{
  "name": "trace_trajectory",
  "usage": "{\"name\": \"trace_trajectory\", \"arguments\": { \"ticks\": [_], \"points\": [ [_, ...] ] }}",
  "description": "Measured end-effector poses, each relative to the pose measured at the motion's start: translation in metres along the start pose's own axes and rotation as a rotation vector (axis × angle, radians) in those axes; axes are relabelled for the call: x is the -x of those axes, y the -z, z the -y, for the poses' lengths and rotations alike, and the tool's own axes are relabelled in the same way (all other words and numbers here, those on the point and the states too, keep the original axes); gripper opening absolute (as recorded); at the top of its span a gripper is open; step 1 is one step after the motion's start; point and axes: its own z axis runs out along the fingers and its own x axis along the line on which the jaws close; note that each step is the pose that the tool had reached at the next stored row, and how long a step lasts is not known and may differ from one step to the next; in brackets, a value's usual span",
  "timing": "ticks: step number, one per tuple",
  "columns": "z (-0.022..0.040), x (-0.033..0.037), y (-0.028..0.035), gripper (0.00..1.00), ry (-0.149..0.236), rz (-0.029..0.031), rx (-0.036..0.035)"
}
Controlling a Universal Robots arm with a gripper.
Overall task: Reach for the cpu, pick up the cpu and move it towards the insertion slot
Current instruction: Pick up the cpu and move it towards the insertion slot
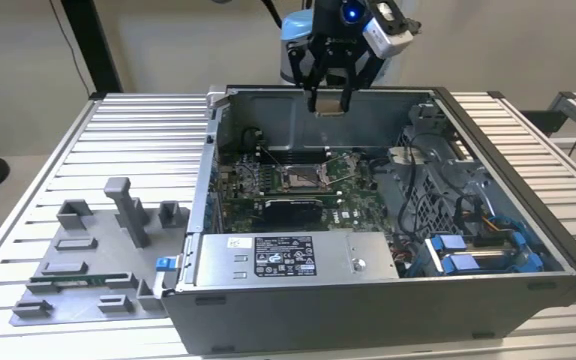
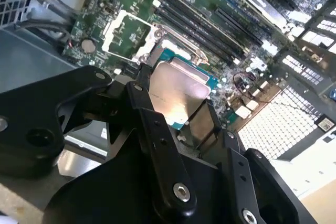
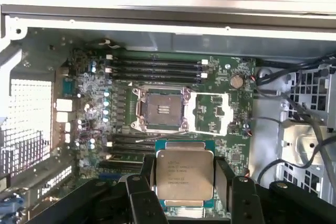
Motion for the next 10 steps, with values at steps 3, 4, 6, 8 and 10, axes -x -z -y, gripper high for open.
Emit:
{"name": "trace_trajectory", "arguments": {
  "ticks": [3, 4, 6, 8, 10],
  "points": [
    [-0.0099, -0.0035, -0.0012, 0.00, 0.000, -0.0001, 0.0001],
    [-0.0134, -0.0047, -0.0016, 0.00, 0.000, -0.0001, 0.0002],
    [-0.0196, -0.0075, -0.0026, 0.00, 0.000, 0.0000, 0.0004],
    [-0.0236, -0.0115, -0.0035, 0.00, 0.000, 0.0000, 0.0003],
    [-0.0258, -0.0154, -0.0043, 0.00, -0.001, -0.0001, 0.0002]
  ]
}}
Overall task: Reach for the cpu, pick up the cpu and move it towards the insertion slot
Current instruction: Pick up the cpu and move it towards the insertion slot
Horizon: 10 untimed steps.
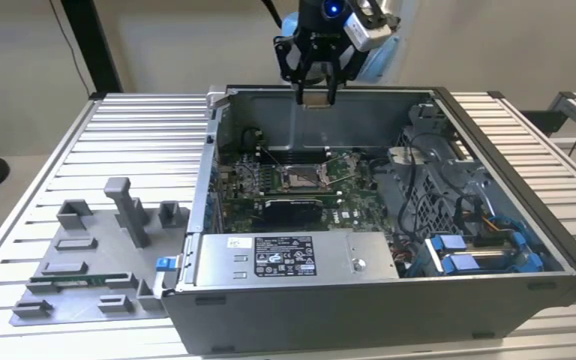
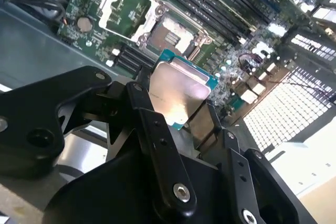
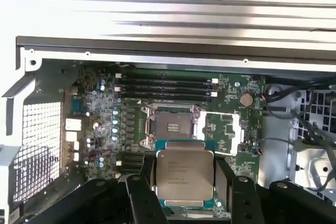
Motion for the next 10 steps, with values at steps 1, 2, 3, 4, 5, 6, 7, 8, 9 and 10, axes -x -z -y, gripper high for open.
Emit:
{"name": "trace_trajectory", "arguments": {
  "ticks": [1, 2, 3, 4, 5, 6, 7, 8, 9, 10],
  "points": [
    [-0.0007, -0.0016, -0.0006, 0.00, -0.002, 0.0002, 0.0001],
    [-0.0012, -0.0026, -0.0012, 0.00, -0.004, 0.0002, 0.0002],
    [-0.0017, -0.0035, -0.0017, 0.00, -0.007, 0.0002, 0.0001],
    [-0.0021, -0.0044, -0.0021, 0.00, -0.010, 0.0003, 0.0002],
    [-0.0026, -0.0053, -0.0025, 0.00, -0.012, 0.0004, 0.0003],
    [-0.0034, -0.0064, -0.0027, 0.00, -0.014, 0.0004, 0.0002],
    [-0.0044, -0.0076, -0.0029, 0.00, -0.015, 0.0004, 0.0002],
    [-0.0054, -0.0090, -0.0030, 0.00, -0.016, 0.0004, 0.0001],
    [-0.0063, -0.0103, -0.0032, 0.00, -0.017, 0.0005, 0.0002],
    [-0.0072, -0.0115, -0.0033, 0.00, -0.018, 0.0005, 0.0002]
  ]
}}
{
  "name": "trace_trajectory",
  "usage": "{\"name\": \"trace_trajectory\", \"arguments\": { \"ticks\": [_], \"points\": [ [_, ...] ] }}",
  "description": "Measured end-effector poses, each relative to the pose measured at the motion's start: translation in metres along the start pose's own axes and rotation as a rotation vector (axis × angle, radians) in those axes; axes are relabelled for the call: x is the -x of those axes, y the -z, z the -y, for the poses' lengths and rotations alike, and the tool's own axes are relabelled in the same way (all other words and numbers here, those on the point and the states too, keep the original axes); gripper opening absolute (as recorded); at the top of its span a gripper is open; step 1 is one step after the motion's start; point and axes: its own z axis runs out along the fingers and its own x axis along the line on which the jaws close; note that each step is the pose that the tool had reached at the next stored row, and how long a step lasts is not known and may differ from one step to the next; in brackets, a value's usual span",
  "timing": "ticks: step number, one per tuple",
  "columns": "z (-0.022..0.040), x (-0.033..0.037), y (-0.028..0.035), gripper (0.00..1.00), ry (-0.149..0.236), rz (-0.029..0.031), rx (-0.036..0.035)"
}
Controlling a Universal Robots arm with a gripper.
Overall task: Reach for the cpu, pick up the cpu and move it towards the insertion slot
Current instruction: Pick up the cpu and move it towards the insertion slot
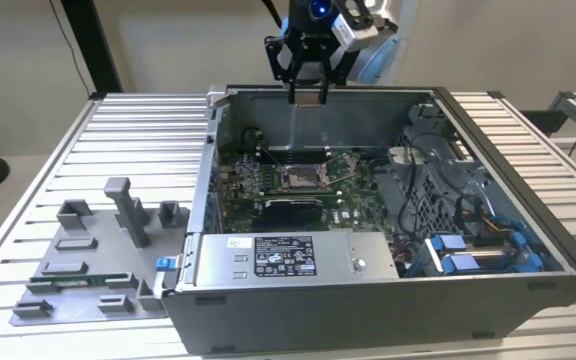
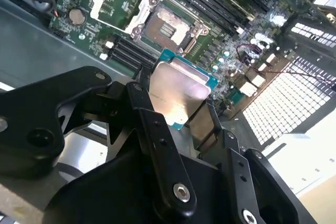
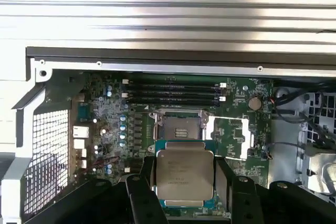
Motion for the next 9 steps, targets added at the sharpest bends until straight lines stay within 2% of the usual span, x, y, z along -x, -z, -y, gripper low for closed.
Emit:
{"name": "trace_trajectory", "arguments": {
  "ticks": [3, 9],
  "points": [
    [-0.0024, -0.0022, -0.0002, 0.00, -0.002, 0.0000, 0.0000],
    [-0.0025, -0.0030, -0.0002, 0.00, -0.002, 0.0001, 0.0001]
  ]
}}
